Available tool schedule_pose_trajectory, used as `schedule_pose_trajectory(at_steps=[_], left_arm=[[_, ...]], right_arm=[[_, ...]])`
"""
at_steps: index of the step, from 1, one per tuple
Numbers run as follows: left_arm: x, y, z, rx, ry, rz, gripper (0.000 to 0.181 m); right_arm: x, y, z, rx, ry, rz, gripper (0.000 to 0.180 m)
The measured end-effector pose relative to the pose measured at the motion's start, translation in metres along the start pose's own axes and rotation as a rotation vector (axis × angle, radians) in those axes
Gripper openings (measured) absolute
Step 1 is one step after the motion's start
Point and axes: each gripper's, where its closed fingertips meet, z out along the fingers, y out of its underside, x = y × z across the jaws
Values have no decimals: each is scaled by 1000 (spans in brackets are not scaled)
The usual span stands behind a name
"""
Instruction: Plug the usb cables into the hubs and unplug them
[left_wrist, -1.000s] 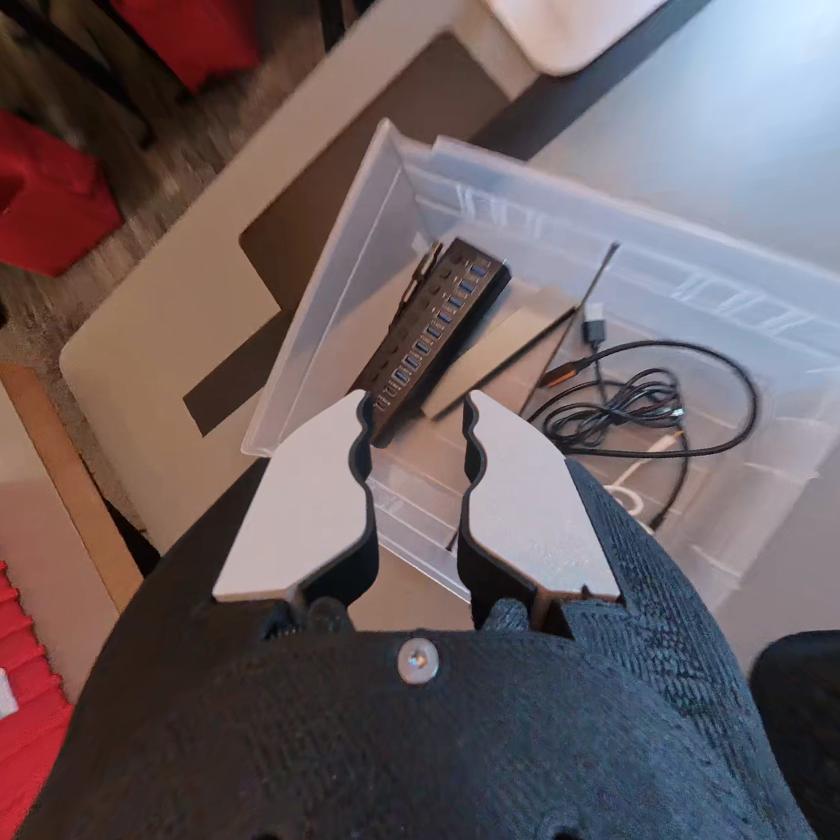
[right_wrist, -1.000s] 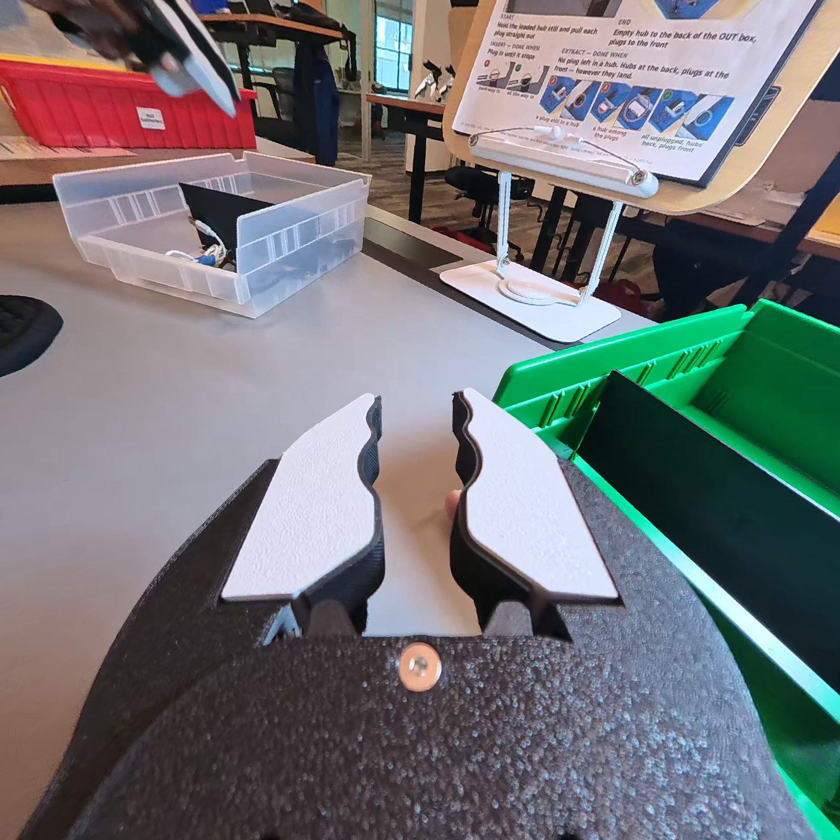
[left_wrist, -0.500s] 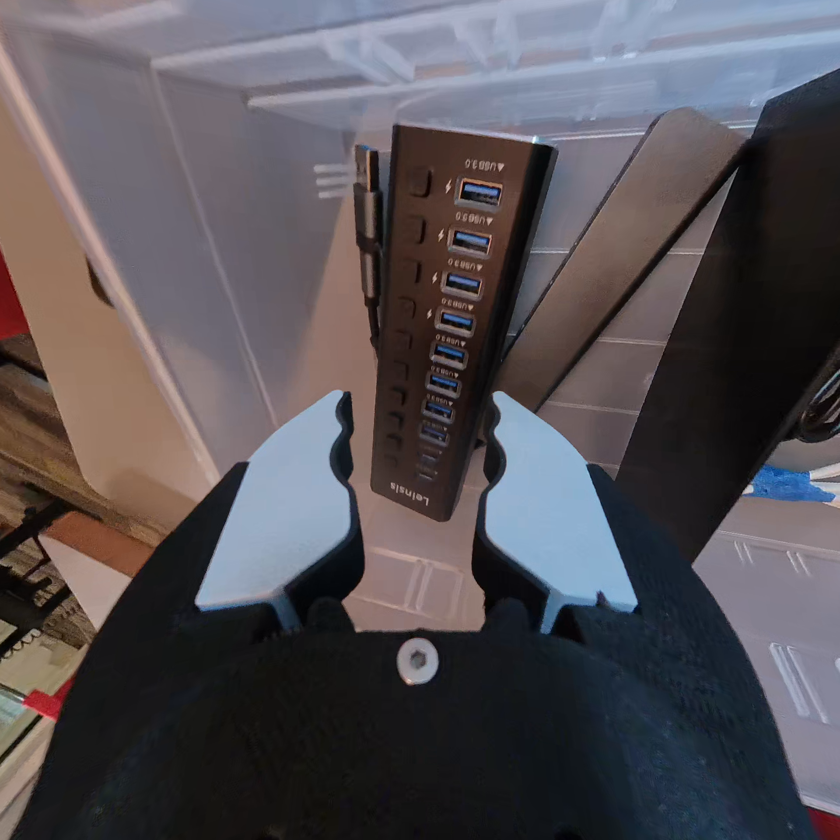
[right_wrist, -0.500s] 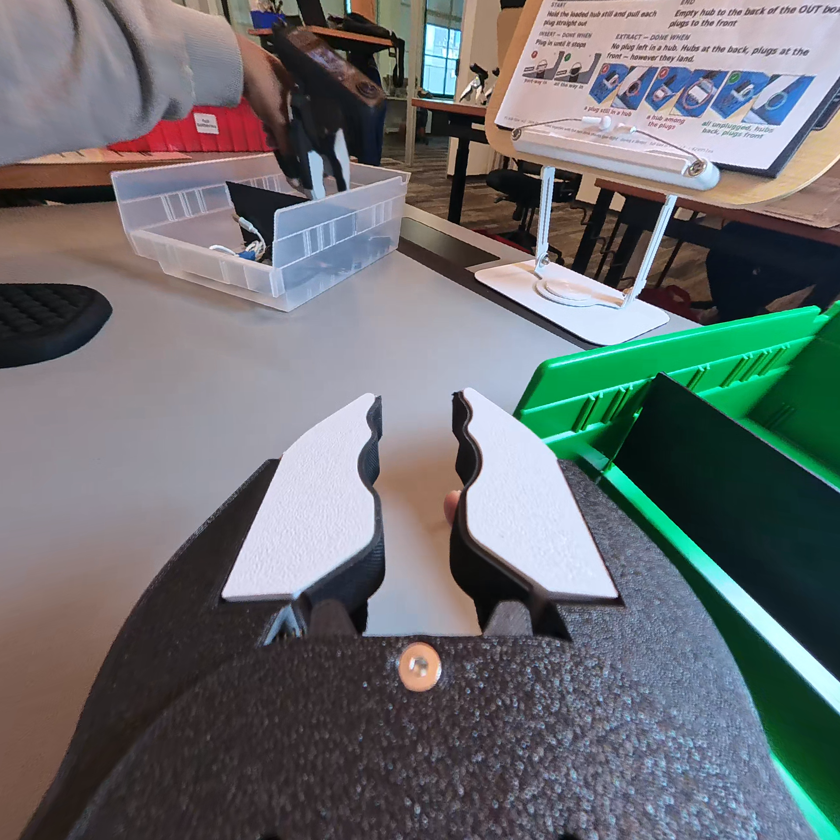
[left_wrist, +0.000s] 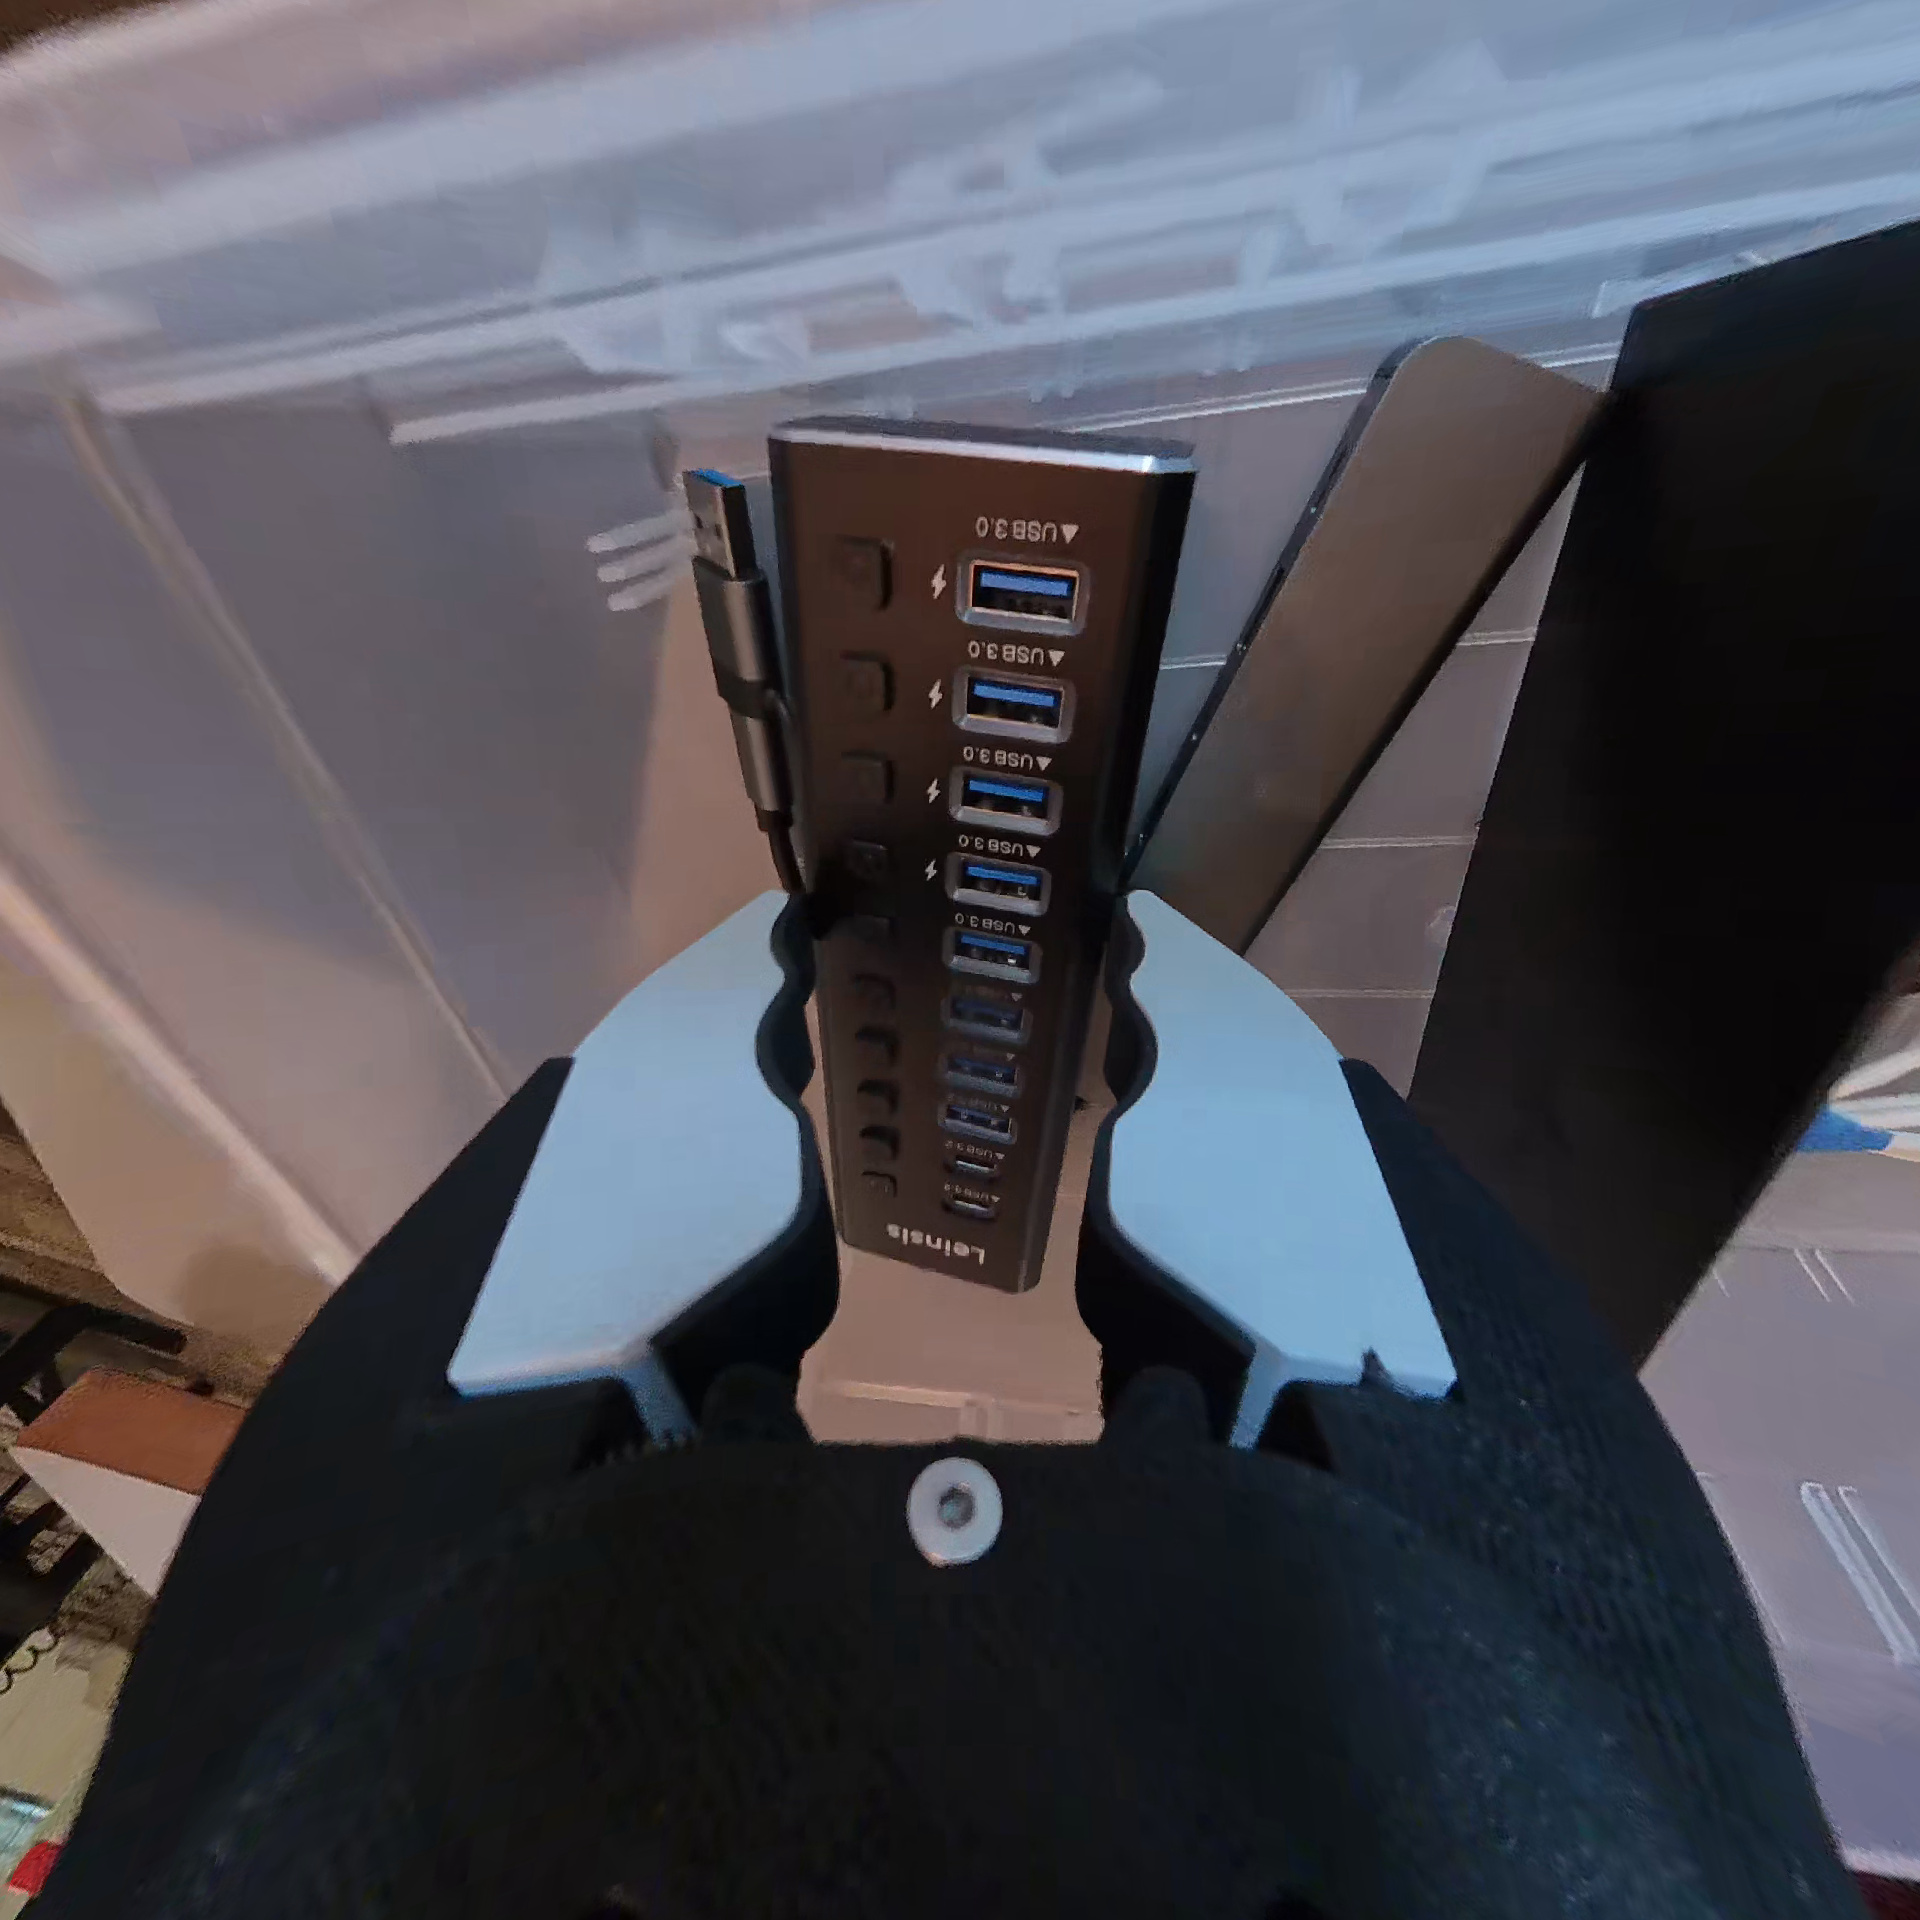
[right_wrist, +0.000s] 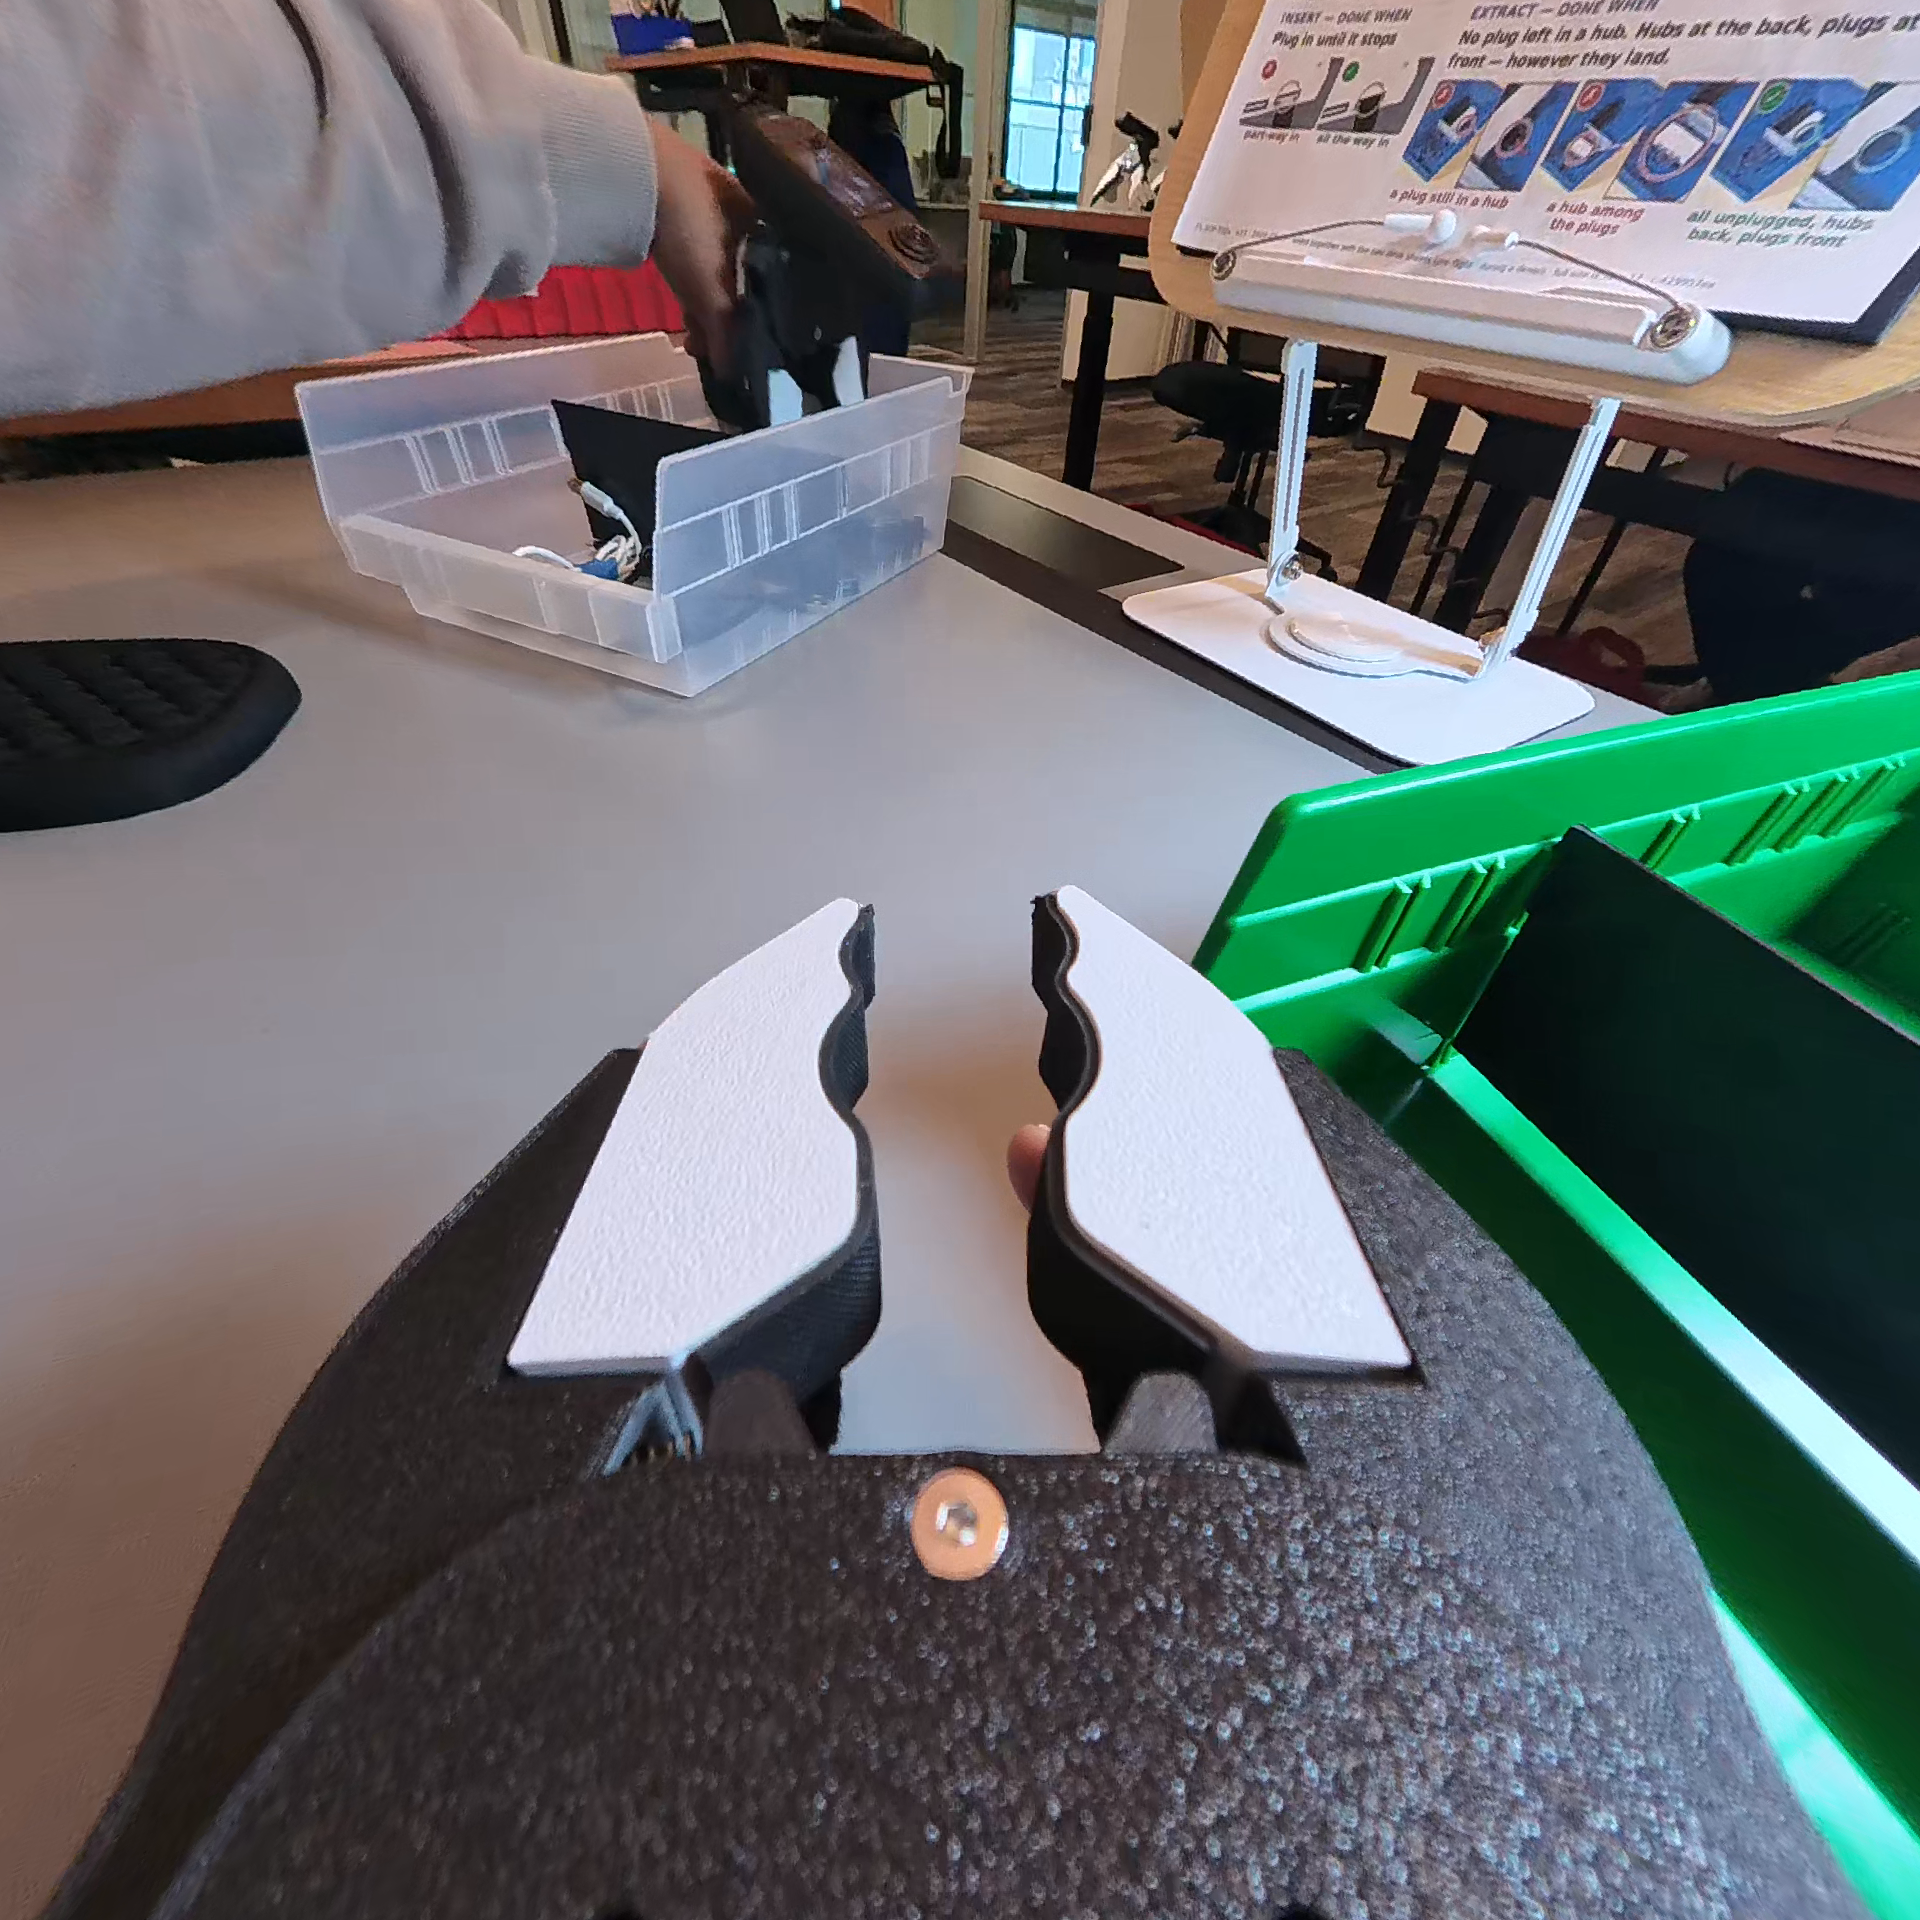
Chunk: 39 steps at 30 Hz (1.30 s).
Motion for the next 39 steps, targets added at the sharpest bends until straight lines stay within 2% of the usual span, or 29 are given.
schedule_pose_trajectory(at_steps=[4, 9, 14, 16, 21, 23, 25, 27, 28, 31, 34, 39], left_arm=[[2, -1, -34, 155, -76, -38, 55], [29, -17, -125, 469, -203, -56, 55], [121, -78, -228, 941, -297, -19, 55], [177, -109, -249, 1110, -241, 2, 55], [306, -186, -247, 1371, 7, 95, 55], [340, -208, -240, 1421, 100, 147, 55], [364, -223, -232, 1450, 183, 182, 55], [370, -229, -223, 1447, 181, 181, 54], [370, -230, -219, 1444, 181, 173, 55], [368, -230, -218, 1538, 267, 112, 54], [364, -224, -214, 1556, 371, 66, 56], [356, -216, -210, 1577, 364, 59, 65]], right_arm=[[-1, -3, -4, 18, -5, 6, 29], [-12, -11, -6, 44, -30, -18, 29], [-28, -20, -1, 50, -30, -49, 31], [-37, -30, 5, 56, -34, -56, 36], [-87, -66, 27, 31, -179, -144, 64], [-112, -69, 36, -27, -269, -149, 77], [-124, -60, 44, -60, -274, -209, 79], [-117, -53, 49, -1, -205, -248, 66], [-118, -48, 49, 8, -234, -206, 65], [-119, -47, 48, 36, -273, -166, 64], [-125, -49, 47, 89, -367, -20, 64], [-120, -38, 43, 80, -403, 75, 64]])
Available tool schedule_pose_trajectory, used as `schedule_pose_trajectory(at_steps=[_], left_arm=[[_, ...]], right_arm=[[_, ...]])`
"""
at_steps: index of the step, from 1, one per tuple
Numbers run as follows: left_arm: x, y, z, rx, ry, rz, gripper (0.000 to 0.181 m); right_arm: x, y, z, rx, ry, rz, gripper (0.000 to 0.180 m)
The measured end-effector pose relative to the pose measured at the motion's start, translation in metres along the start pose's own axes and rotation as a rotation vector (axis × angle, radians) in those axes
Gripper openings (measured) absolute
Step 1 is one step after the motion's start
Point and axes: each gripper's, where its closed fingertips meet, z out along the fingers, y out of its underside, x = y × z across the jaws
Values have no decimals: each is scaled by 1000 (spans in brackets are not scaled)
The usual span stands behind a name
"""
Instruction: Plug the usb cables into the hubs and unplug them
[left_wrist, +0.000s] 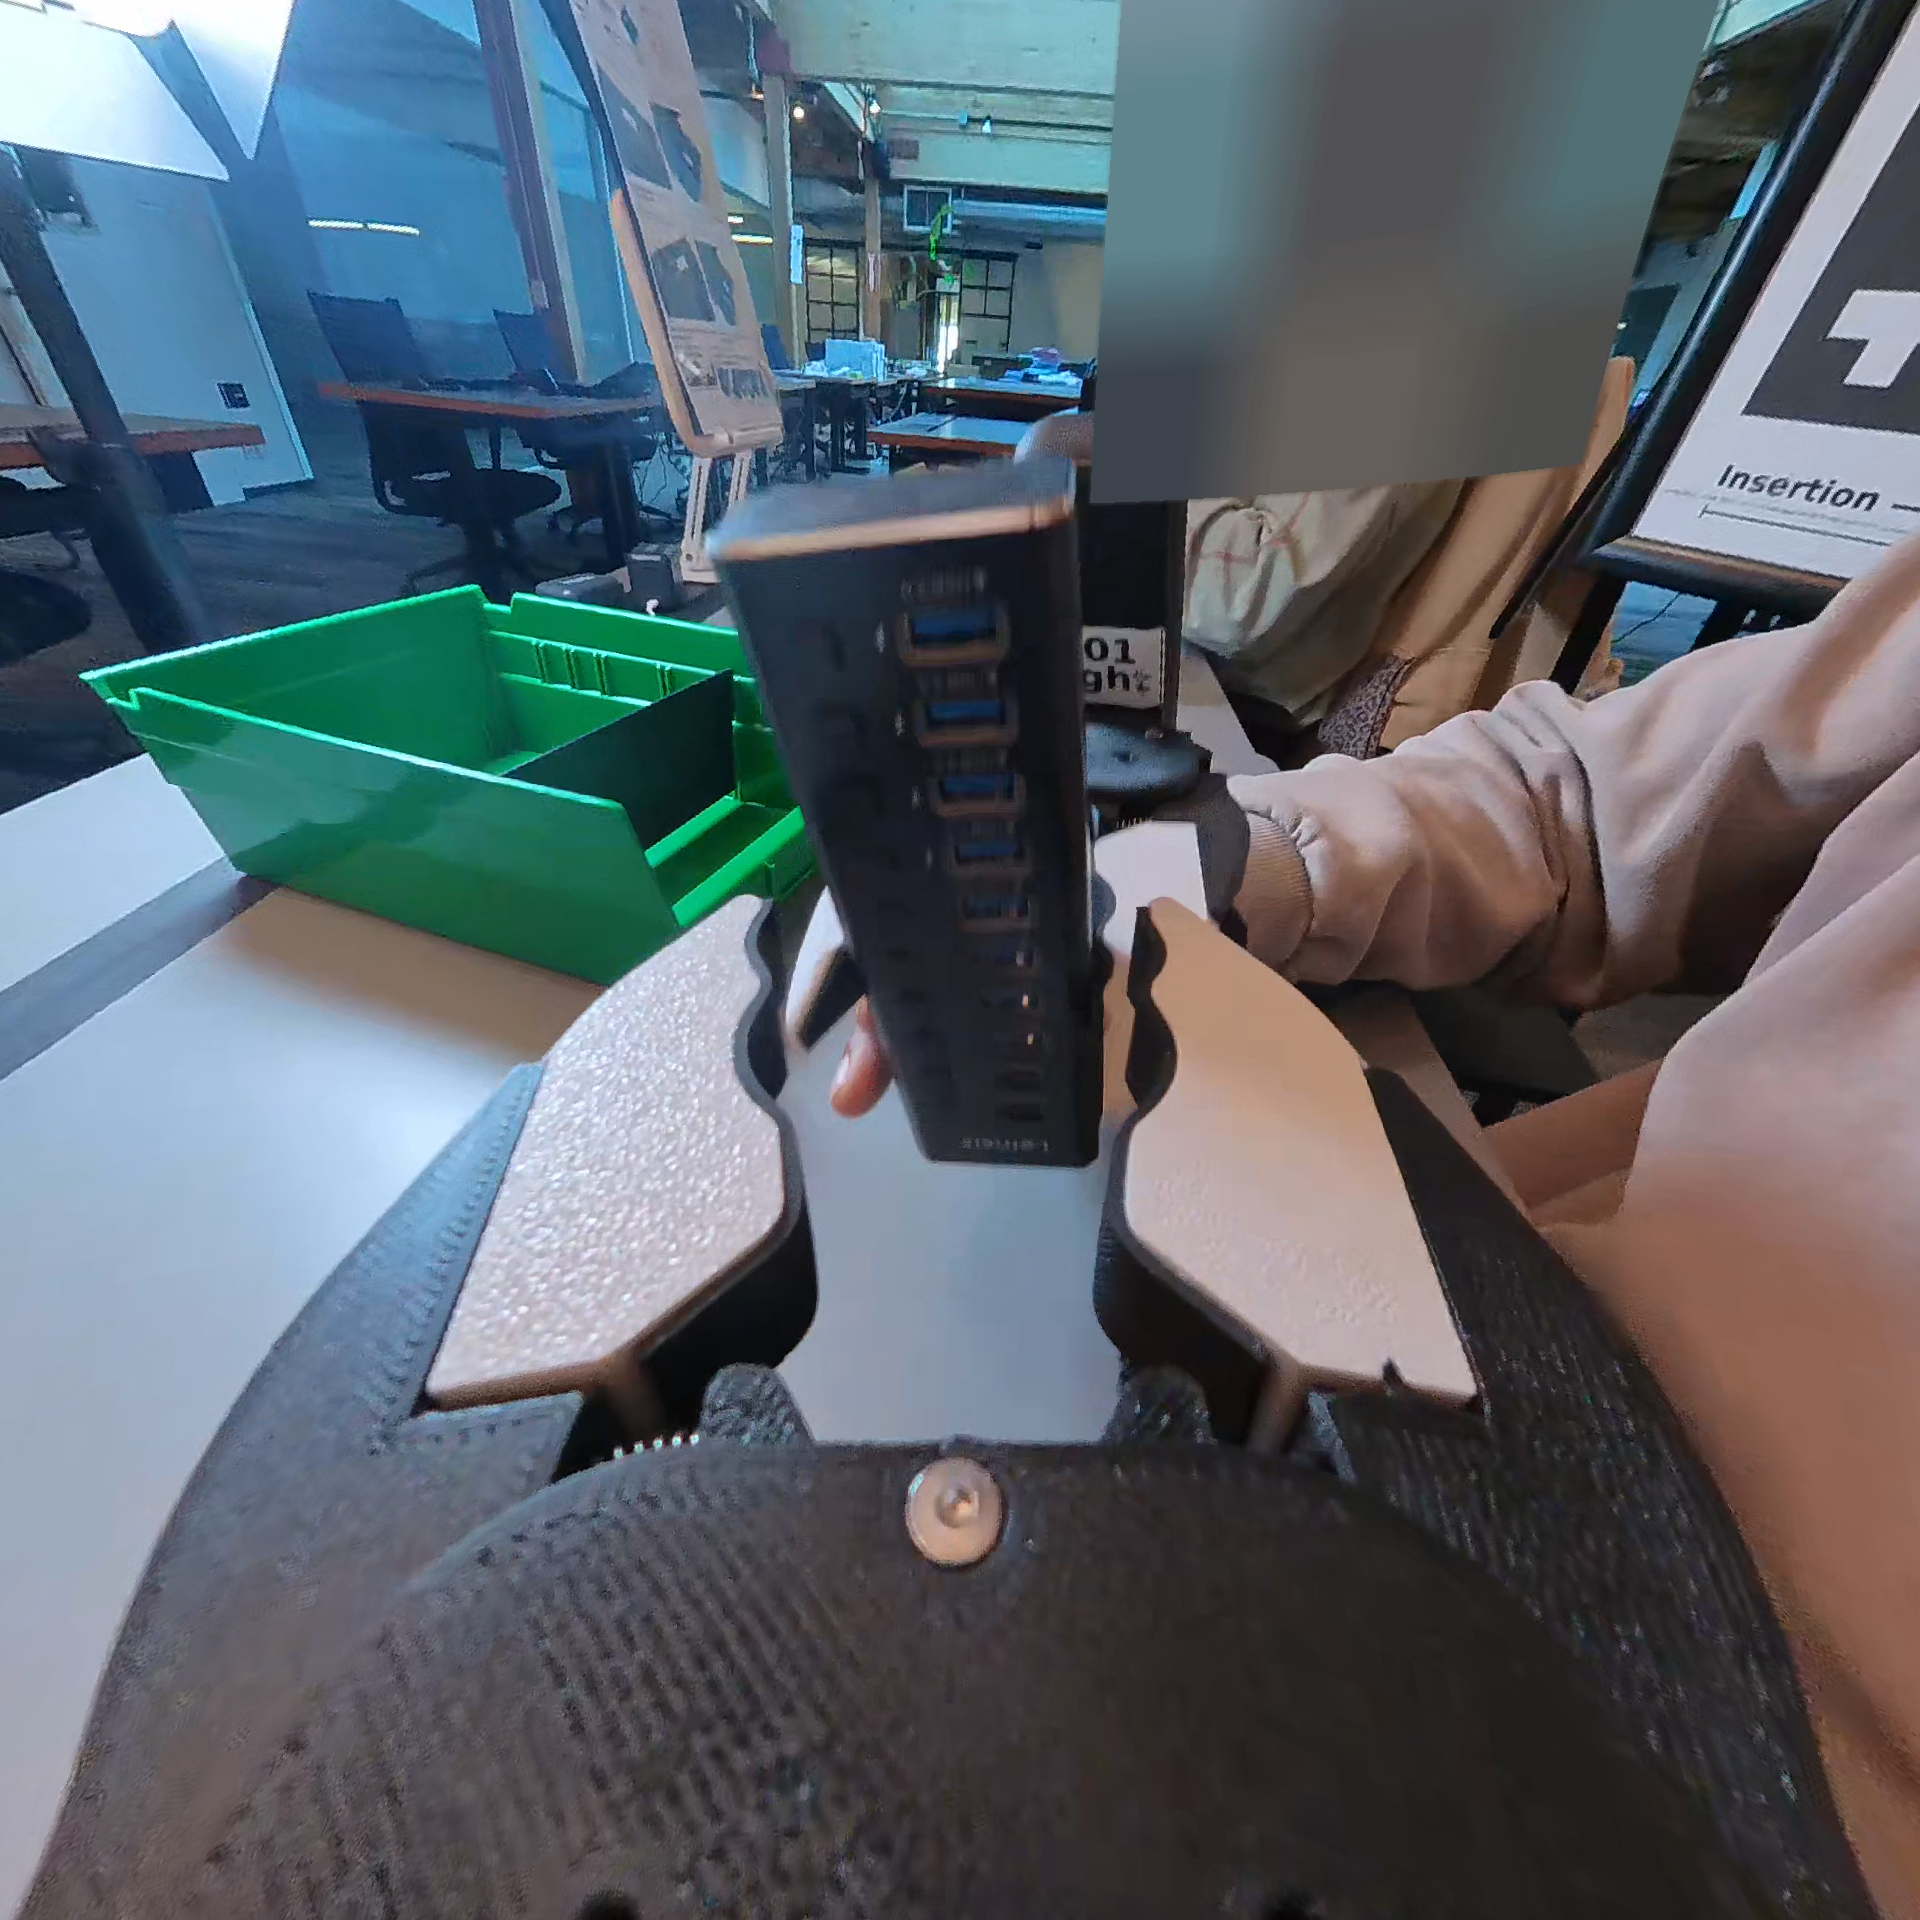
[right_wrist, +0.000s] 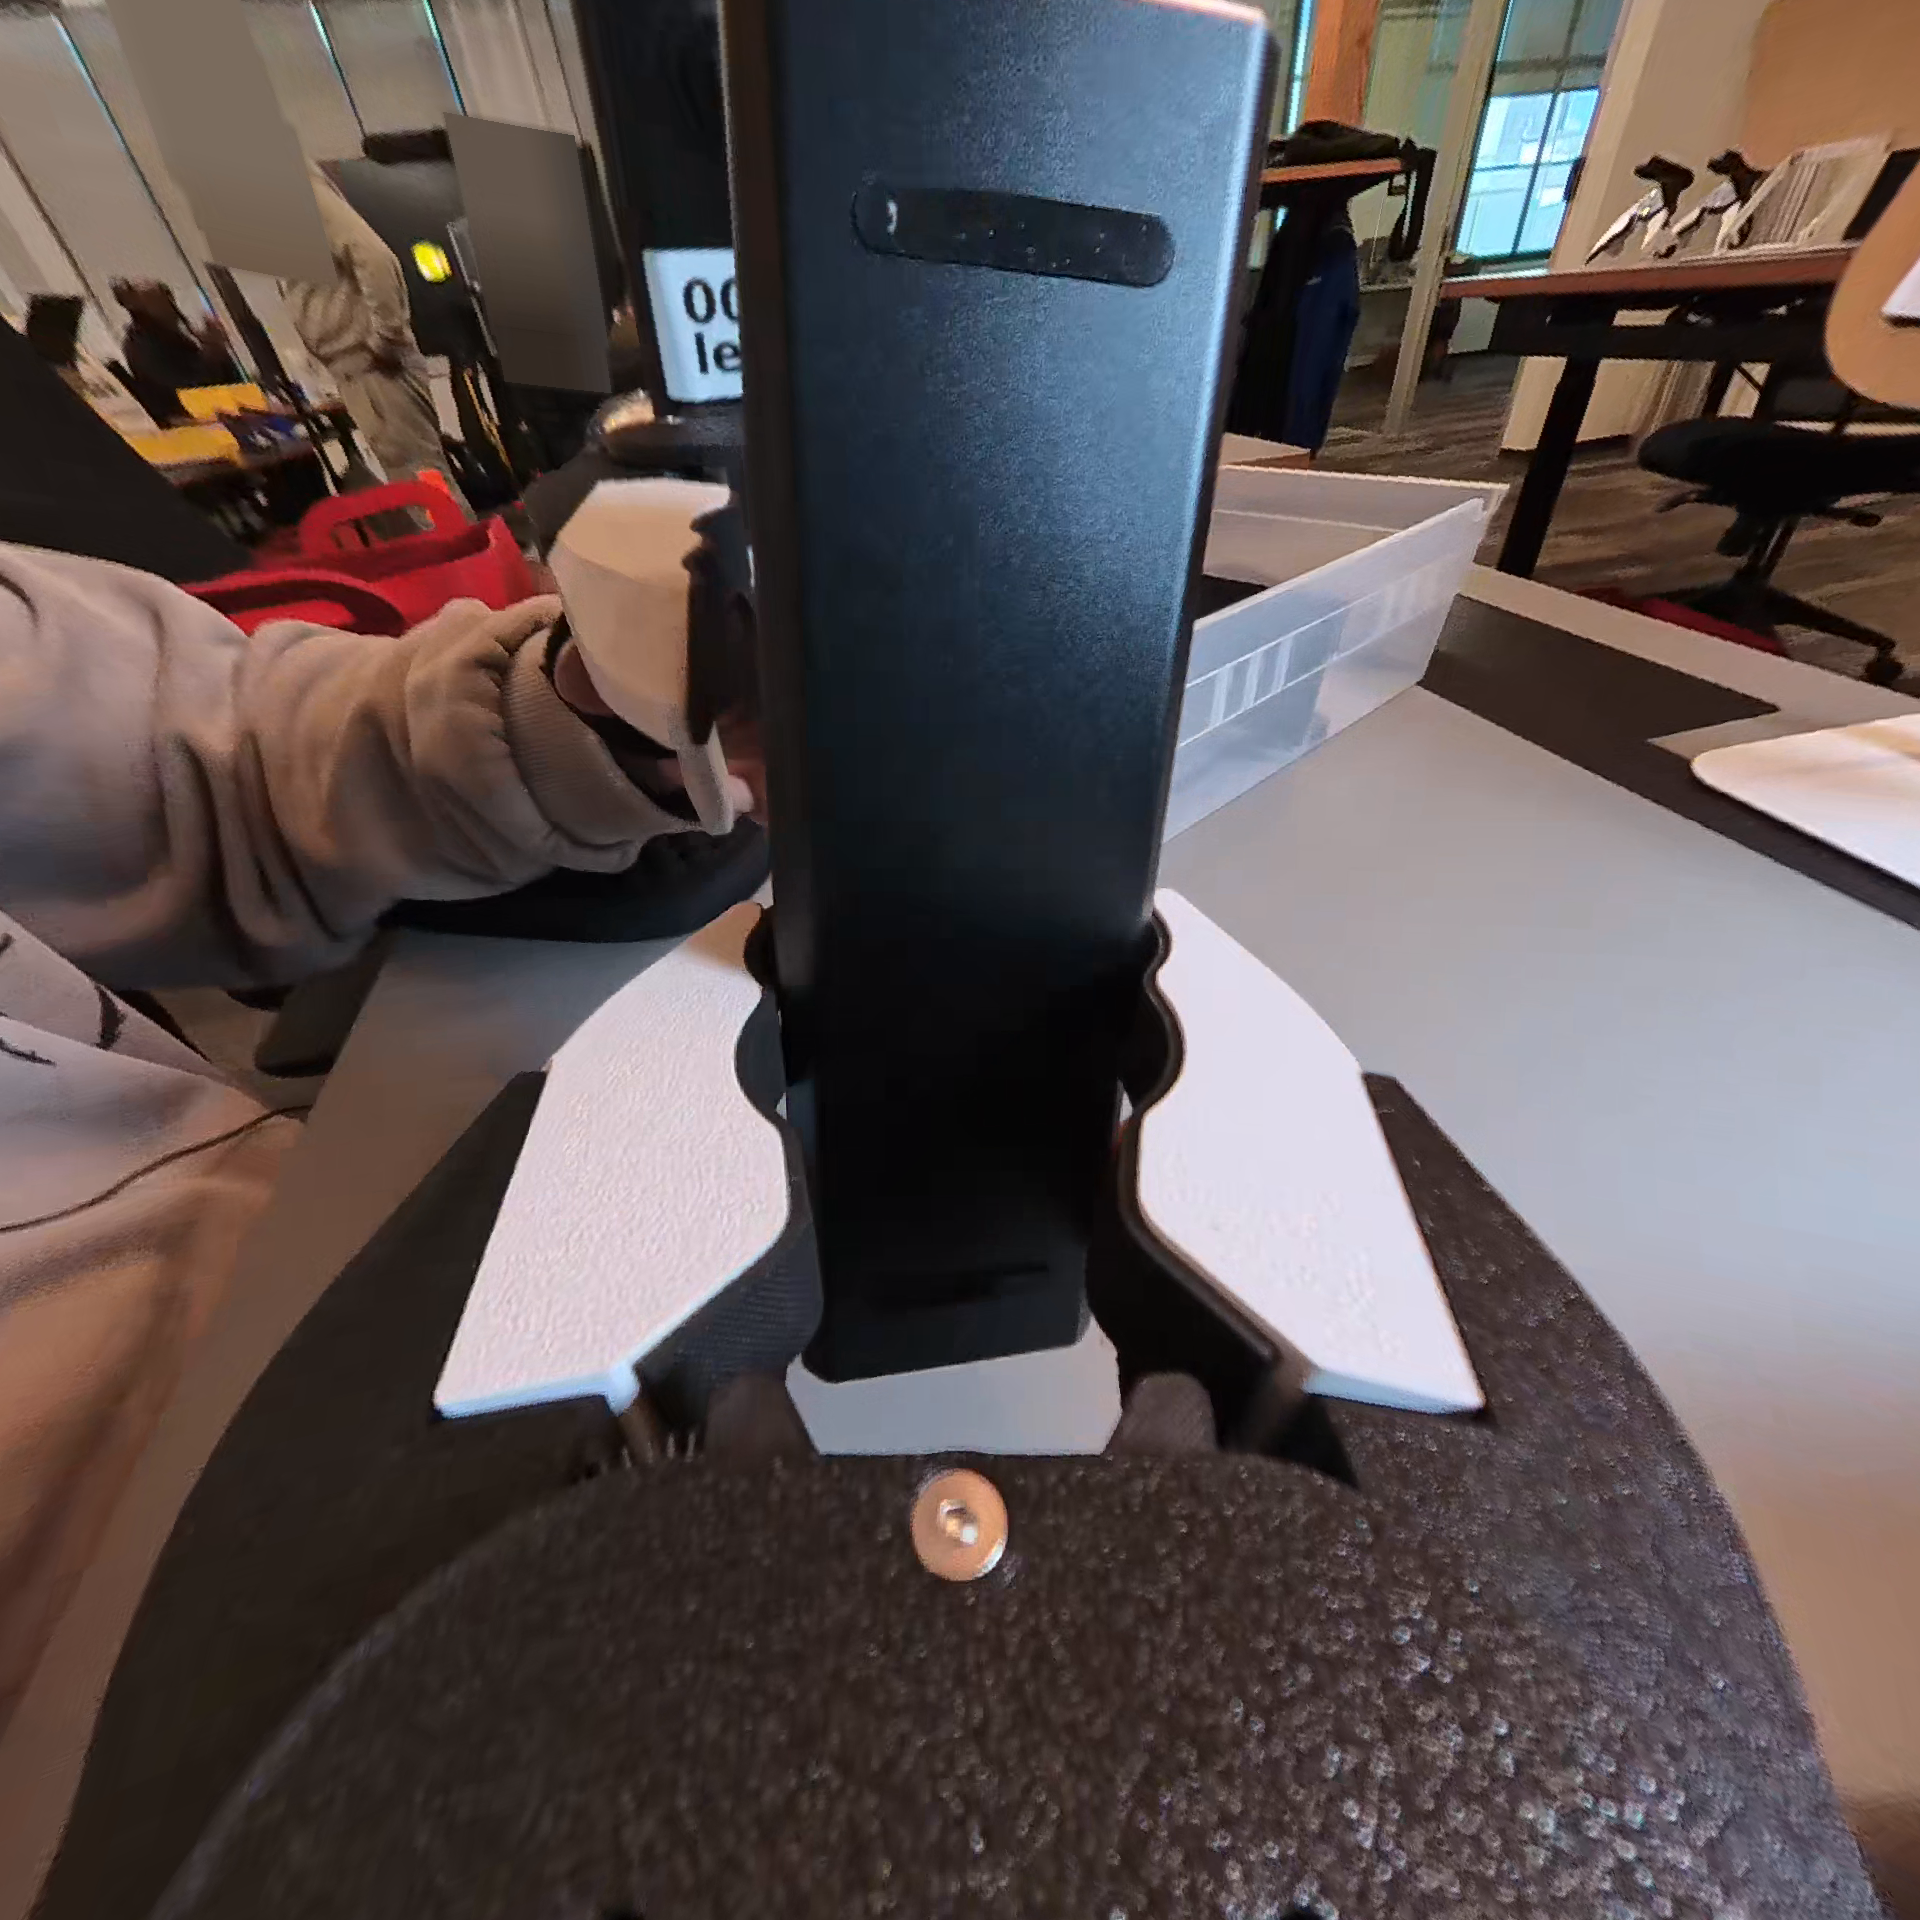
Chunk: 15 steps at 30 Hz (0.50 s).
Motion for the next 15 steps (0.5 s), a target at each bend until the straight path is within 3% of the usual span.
schedule_pose_trajectory(at_steps=[7, 12, 15], left_arm=[[-4, 38, 17, -107, 30, -67, 80], [10, 54, 45, -170, 16, 55, 82], [15, 51, 41, -166, 27, 90, 68]], right_arm=[[17, -59, -37, 322, 69, 11, 64], [-3, -52, -17, 300, 72, -104, 64], [-8, -53, -15, 285, 51, -125, 64]])
